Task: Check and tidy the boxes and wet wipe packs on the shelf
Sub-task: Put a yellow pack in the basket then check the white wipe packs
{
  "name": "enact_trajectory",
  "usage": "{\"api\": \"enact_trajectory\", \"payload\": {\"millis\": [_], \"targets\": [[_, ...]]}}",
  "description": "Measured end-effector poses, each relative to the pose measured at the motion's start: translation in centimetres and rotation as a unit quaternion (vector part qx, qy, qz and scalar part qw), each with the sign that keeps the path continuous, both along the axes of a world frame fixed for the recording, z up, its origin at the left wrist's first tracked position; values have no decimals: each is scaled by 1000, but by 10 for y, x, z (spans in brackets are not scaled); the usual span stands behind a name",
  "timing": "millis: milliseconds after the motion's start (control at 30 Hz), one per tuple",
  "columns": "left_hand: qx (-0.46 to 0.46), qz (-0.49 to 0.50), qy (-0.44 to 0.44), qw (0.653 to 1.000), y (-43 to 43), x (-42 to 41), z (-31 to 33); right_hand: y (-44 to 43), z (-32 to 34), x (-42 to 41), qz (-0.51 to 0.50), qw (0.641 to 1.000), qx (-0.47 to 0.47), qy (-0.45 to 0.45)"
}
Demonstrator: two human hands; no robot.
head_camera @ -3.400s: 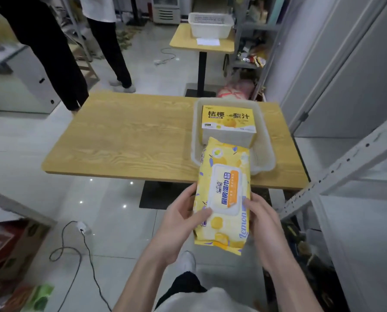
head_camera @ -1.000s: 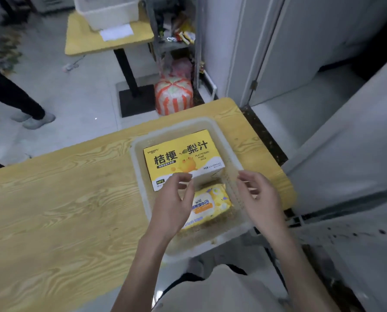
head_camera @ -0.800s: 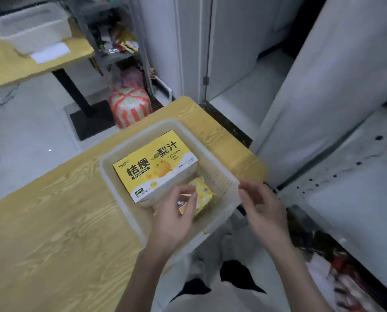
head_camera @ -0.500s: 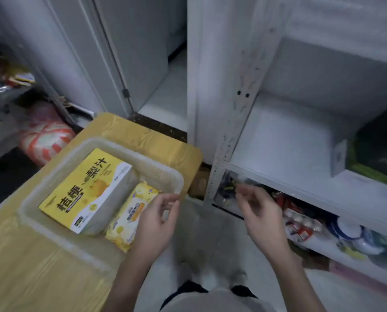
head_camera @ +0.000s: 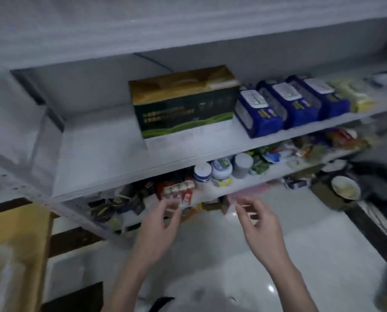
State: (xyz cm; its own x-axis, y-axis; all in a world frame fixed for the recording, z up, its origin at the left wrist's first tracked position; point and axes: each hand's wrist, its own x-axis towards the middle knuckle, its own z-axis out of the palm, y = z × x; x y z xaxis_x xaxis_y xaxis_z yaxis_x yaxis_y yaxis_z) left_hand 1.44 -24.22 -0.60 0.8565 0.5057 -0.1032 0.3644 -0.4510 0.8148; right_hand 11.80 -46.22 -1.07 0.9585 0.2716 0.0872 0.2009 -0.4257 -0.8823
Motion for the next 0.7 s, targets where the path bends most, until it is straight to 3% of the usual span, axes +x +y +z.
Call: {"api": "enact_trajectory", "payload": {"millis": [333,700], "targets": [[-6,-238,42,970,-170,146,-9,-199,-16,54,-197,978,-15,64],[21,-312,90,946,-237,321,-31,-282,-15,201,-227,967,-73,86]]}}
